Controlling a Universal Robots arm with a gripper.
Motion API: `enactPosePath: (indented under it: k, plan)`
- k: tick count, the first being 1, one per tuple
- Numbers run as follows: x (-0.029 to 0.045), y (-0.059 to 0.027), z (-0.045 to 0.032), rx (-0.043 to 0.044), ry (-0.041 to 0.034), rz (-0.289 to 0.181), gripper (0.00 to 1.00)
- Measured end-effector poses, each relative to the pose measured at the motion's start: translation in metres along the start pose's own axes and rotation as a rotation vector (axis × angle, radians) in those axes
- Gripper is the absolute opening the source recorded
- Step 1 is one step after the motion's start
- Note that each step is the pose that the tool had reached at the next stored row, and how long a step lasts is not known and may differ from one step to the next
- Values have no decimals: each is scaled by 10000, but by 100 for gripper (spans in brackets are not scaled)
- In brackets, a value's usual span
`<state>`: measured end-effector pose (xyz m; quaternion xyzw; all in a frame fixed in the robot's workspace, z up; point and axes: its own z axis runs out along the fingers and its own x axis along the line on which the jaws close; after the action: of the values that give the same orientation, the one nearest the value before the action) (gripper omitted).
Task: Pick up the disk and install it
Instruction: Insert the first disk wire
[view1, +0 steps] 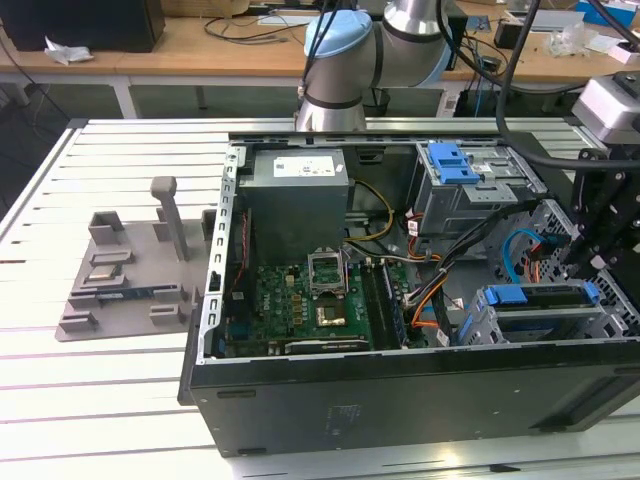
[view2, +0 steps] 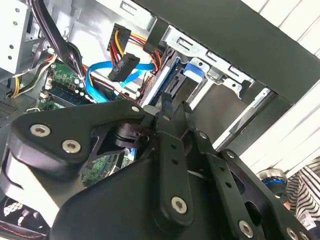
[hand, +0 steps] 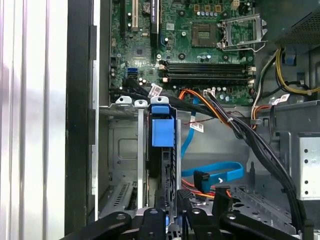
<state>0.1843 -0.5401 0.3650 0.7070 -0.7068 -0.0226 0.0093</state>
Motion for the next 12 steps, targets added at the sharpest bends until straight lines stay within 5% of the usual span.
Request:
enactPosePath:
  k: [2,4,6,8,12]
  plan:
    - [-139,-35,14,-5,30,2,24]
    - [-306,-32,-39,10,243,11,24]
    - [-421,-31,-50,14,279,13,24]
    - [-502,-31,-46,14,278,13,24]
    - [-533,-56,18,4,301,34,24]
